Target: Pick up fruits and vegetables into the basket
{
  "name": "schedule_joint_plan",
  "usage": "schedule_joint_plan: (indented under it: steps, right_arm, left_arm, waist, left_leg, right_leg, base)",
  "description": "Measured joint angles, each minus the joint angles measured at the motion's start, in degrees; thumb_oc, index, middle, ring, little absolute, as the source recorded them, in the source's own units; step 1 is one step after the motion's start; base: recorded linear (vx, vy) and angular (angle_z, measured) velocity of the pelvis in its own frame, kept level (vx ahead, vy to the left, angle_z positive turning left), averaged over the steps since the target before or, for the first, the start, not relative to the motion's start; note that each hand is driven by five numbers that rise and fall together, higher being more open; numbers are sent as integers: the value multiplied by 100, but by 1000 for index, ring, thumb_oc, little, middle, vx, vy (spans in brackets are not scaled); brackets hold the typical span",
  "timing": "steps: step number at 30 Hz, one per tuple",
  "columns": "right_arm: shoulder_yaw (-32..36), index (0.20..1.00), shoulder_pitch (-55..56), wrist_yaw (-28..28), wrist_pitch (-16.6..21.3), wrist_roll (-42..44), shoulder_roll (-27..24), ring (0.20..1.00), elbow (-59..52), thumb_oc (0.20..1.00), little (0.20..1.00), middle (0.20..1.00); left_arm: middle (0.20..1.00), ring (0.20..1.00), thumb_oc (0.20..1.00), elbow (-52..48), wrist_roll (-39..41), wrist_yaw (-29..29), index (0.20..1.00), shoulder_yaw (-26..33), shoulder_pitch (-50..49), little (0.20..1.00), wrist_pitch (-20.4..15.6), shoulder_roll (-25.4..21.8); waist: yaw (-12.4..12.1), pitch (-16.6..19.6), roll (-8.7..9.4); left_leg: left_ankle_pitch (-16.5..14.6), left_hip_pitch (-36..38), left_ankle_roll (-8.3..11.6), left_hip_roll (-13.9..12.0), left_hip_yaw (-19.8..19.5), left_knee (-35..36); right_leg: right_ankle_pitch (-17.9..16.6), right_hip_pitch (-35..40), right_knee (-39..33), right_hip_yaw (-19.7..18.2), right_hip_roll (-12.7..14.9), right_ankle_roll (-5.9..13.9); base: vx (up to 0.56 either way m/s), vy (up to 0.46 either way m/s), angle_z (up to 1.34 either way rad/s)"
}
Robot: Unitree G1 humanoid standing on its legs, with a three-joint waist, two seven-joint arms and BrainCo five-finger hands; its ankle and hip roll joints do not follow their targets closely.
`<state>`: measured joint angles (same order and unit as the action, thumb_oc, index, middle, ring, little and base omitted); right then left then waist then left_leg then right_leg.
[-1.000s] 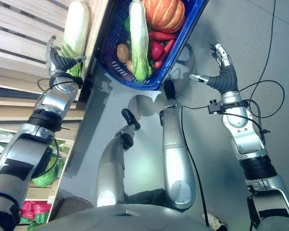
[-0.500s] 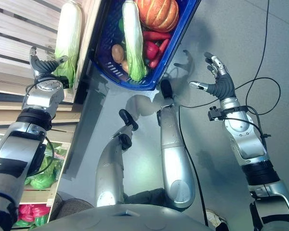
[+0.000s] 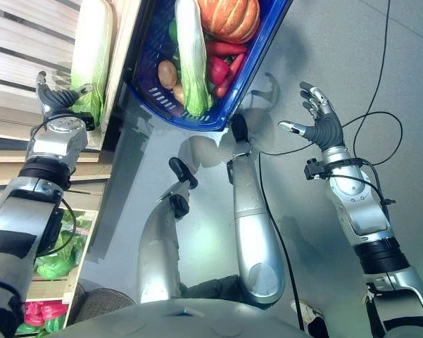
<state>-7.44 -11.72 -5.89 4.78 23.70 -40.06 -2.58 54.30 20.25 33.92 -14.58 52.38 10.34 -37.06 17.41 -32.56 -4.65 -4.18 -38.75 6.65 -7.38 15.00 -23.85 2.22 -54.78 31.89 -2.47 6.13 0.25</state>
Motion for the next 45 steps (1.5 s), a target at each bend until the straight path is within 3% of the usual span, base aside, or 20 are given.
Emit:
schedule_joint_plan:
  steps: [9,24,42,43,45]
  right_arm:
    - [-166,1000,-19,16,-128,210,15,1000,23,1000,1000,1000]
    - [-249,1000,-26,109,-136,454,19,1000,264,1000,1000,1000]
    - [-382,1000,-191,103,11,860,23,1000,605,1000,1000,1000]
    - [-430,1000,-192,101,32,887,23,1000,638,1000,1000,1000]
    - [-469,1000,-192,97,36,890,30,1000,705,1000,1000,1000]
  left_arm:
    - [1000,1000,1000,454,-19,-336,1000,-362,437,1000,104,-89]
    - [1000,1000,1000,1242,-321,-1389,1000,-892,967,1000,319,-312]
    - [1000,1000,1000,1678,-165,-1434,1000,-1065,1232,1000,344,-423]
    - [903,903,903,1678,-171,-1434,903,-1066,1237,903,337,-428]
    - [542,542,542,1682,-173,-1441,542,-1071,1232,542,340,-418]
  waist:
    - [125,3,17]
    - [242,5,19]
    - [247,43,32]
    - [238,106,39]
    - [223,179,44]
  left_leg:
    - [-45,-116,38,-89,40,-12]
    - [-75,-92,39,-109,220,21]
    - [-43,-339,84,-160,184,9]
    - [-39,-400,84,-160,180,1]
    - [-34,-478,87,-161,163,-8]
  right_leg:
    - [-54,-108,-67,-11,-75,-52]
    - [-39,-195,-98,-152,-122,-25]
    - [-57,-456,-31,-157,-190,-40]
    - [-57,-527,-21,-158,-189,-41]
    - [-59,-594,-2,-154,-193,-43]
  base:
    - [7,15,-5]
    - [9,26,-4]
    - [0,0,-1]
    - [0,0,0]
    - [-5,-6,2]
